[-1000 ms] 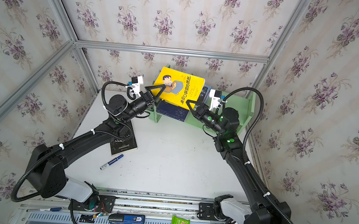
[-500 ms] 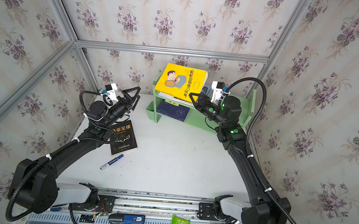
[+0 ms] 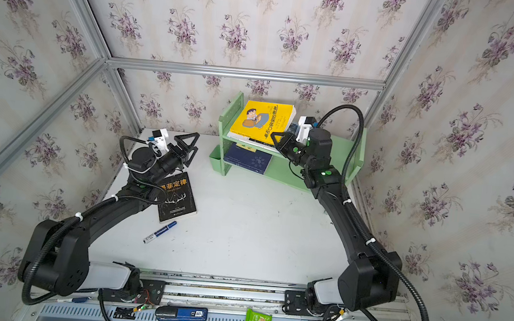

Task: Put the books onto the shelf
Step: 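Push the yellow book flat with the right gripper while the left draws back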

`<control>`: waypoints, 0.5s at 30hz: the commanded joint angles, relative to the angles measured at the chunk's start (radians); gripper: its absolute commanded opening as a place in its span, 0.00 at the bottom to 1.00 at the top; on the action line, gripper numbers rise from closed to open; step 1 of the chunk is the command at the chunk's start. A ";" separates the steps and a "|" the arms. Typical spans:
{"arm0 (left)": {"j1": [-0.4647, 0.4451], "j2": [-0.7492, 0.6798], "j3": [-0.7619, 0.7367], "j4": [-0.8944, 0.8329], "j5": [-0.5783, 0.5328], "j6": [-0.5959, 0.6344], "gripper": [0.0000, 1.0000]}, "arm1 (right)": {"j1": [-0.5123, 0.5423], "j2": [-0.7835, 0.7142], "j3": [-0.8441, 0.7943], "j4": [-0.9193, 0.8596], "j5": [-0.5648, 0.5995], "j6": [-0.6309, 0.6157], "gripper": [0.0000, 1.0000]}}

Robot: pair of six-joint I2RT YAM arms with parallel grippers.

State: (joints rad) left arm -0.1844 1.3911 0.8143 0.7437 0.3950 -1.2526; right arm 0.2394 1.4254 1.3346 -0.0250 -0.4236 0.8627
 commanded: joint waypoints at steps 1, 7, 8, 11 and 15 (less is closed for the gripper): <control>0.002 0.026 0.011 0.085 0.057 -0.040 0.99 | -0.009 0.016 0.040 0.061 0.009 -0.027 0.11; 0.002 0.055 0.019 0.098 0.072 -0.044 0.99 | -0.029 0.046 0.055 0.059 -0.062 0.001 0.11; 0.002 0.055 0.020 0.096 0.073 -0.041 0.99 | -0.029 0.047 0.054 0.062 -0.072 0.005 0.10; 0.002 0.061 0.022 0.093 0.074 -0.040 0.99 | -0.031 0.057 0.051 0.087 -0.104 0.029 0.10; 0.002 0.068 0.024 0.093 0.079 -0.045 0.99 | -0.032 0.077 0.047 0.156 -0.153 0.086 0.11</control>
State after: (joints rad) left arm -0.1833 1.4567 0.8295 0.7776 0.4519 -1.2846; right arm 0.2077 1.4963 1.3670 -0.0158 -0.5156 0.9054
